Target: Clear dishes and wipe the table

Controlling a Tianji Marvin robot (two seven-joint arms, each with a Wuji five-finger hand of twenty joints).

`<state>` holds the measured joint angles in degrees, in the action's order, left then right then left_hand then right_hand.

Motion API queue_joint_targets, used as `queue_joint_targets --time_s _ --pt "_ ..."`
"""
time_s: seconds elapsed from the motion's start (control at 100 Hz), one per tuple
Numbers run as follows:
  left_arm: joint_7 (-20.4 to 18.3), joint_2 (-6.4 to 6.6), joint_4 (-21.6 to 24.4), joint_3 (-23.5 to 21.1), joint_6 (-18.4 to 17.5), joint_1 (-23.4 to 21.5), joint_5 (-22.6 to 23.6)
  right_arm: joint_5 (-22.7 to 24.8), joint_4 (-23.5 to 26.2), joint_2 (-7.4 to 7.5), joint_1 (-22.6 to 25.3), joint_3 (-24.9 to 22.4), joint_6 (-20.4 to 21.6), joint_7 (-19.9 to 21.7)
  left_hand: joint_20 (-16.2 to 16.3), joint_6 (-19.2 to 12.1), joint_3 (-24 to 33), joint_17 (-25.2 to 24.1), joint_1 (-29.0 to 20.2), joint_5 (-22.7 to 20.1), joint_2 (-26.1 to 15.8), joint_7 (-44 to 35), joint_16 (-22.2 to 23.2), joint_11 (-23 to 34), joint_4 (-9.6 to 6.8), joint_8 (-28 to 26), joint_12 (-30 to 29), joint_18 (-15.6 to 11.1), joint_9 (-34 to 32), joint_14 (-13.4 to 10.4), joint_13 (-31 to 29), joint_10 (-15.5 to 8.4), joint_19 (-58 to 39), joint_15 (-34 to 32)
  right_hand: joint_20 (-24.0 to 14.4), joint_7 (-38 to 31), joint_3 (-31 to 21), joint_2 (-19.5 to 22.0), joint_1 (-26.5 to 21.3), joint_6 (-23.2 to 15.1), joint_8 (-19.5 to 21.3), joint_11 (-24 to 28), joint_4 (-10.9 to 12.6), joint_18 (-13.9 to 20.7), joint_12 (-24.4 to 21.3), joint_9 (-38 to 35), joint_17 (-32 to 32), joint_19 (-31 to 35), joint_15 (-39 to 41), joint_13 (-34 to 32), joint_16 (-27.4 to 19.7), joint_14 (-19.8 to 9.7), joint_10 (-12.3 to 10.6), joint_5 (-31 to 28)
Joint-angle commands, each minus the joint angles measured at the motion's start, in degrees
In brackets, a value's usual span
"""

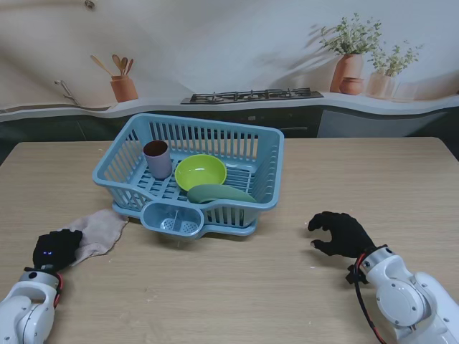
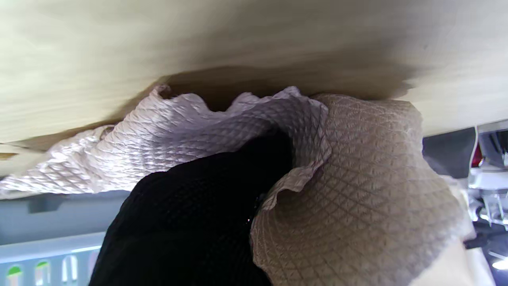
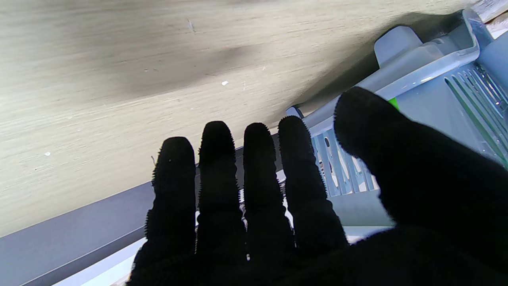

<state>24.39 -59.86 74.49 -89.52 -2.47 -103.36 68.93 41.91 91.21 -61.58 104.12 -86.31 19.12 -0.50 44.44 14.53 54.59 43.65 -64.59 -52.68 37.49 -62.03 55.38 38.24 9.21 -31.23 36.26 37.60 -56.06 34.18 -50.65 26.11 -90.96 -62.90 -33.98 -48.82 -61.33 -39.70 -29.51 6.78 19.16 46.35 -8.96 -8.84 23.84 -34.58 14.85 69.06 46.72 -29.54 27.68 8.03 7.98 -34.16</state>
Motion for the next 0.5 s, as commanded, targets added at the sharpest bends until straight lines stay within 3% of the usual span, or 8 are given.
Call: queue_joint_targets --time_s 0.0,0.23,0.36,0.49 --pt "-1.8 0.63 -1.4 0.4 -1.2 1.5 0.3 0.4 0.0 -0.03 0.0 0.1 -0.1 0.7 0.8 -2.9 -1.3 -0.4 -0.2 -2.8 0.5 7.3 -0.7 -0.2 -0.49 4.6 -1.2 0.3 -2.2 2.1 -0.4 -1.3 0.2 0.3 0.4 0.3 -1.3 0.5 -0.4 0.0 -0.3 -0.1 1.3 -0.6 -0.8 -0.7 -0.7 0.3 -0.6 -0.2 -0.3 0.5 0.2 -0.4" --pt "-5.8 1.49 -3.3 1.9 -3.7 5.0 0.8 0.8 0.0 -0.03 -0.2 0.3 -0.5 0.5 0.5 -3.1 -1.2 -0.5 0.0 -3.1 0.6 7.8 -1.1 -0.9 -0.58 4.6 -1.3 0.2 -2.5 1.7 -0.7 -1.6 0.7 0.8 0.4 0.3 -1.3 0.5 -0.3 0.0 -0.3 -0.2 1.3 -0.6 -0.8 -0.6 -0.6 0.3 -0.5 -0.2 -0.2 0.5 0.2 -0.4" --pt "-6.6 1.3 -2.4 2.0 -2.2 3.9 0.6 0.6 0.0 -0.03 -0.2 0.4 -0.5 0.6 0.5 -2.9 -1.2 -0.5 -0.1 -3.2 0.7 8.0 -1.2 -1.1 -0.56 4.6 -1.2 0.2 -2.7 1.8 -0.9 -1.4 0.7 0.9 0.4 0.3 -1.3 0.5 -0.3 0.0 -0.3 -0.2 1.3 -0.6 -0.8 -0.7 -0.7 0.3 -0.6 -0.2 -0.3 0.4 0.2 -0.4" --pt "-8.0 0.72 1.2 0.8 0.8 -0.1 0.3 0.6 0.0 -0.01 0.0 0.3 -0.5 0.8 0.5 -2.5 -1.2 -0.5 -0.2 -3.2 0.7 8.2 -1.3 -1.3 -0.47 4.6 -1.1 0.2 -2.6 2.2 -0.9 -1.2 0.7 1.0 0.4 0.3 -1.3 0.5 -0.4 0.0 -0.3 -0.2 1.3 -0.5 -0.8 -0.6 -0.7 0.3 -0.6 -0.2 -0.3 0.5 0.2 -0.4"
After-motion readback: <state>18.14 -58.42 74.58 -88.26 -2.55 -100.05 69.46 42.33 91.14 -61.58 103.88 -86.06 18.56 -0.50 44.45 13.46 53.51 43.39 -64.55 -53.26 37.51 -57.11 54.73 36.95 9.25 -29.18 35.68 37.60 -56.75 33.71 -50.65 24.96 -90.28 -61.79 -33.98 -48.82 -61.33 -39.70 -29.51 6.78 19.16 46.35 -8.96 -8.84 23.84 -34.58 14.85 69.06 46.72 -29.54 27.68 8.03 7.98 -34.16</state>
